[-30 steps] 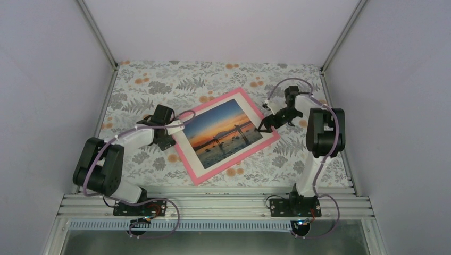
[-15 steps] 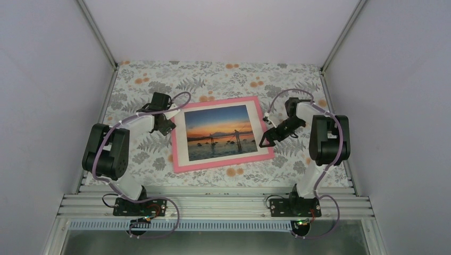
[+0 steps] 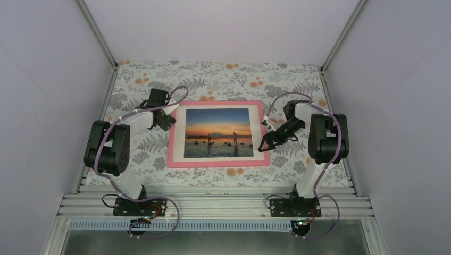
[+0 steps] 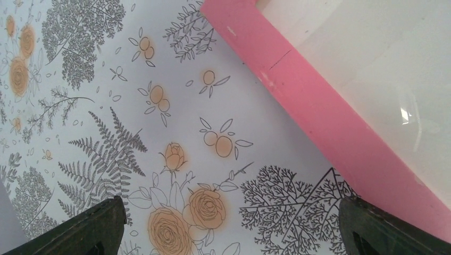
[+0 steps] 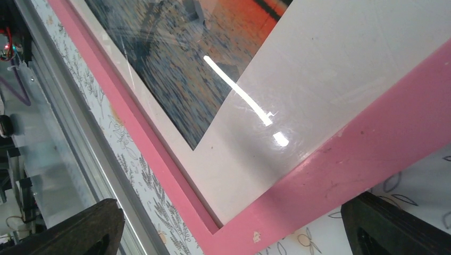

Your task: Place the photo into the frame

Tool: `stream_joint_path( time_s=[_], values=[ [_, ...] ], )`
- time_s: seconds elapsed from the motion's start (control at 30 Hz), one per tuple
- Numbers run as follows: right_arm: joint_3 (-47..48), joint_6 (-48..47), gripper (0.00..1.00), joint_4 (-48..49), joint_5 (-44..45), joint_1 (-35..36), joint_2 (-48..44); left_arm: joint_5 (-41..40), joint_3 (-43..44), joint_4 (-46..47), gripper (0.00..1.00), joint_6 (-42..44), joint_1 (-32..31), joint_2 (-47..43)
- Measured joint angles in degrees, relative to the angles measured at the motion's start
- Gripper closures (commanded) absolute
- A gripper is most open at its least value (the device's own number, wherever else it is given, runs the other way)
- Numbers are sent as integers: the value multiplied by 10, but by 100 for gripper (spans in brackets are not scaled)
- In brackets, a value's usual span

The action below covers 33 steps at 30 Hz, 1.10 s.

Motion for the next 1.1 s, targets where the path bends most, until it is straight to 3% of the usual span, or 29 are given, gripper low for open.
stream_joint_path(
  time_s=[0.63, 0.9, 1.1],
  values=[
    [-4, -1, 0, -1, -43, 24, 11, 74, 18, -9, 0, -9, -5, 6],
    [30, 2, 0, 5, -43, -28, 11, 109, 36, -62, 0, -22, 12, -30],
    [111, 10, 0, -2, -45, -75, -7, 159, 104, -115, 0, -50, 34, -98]
  ],
)
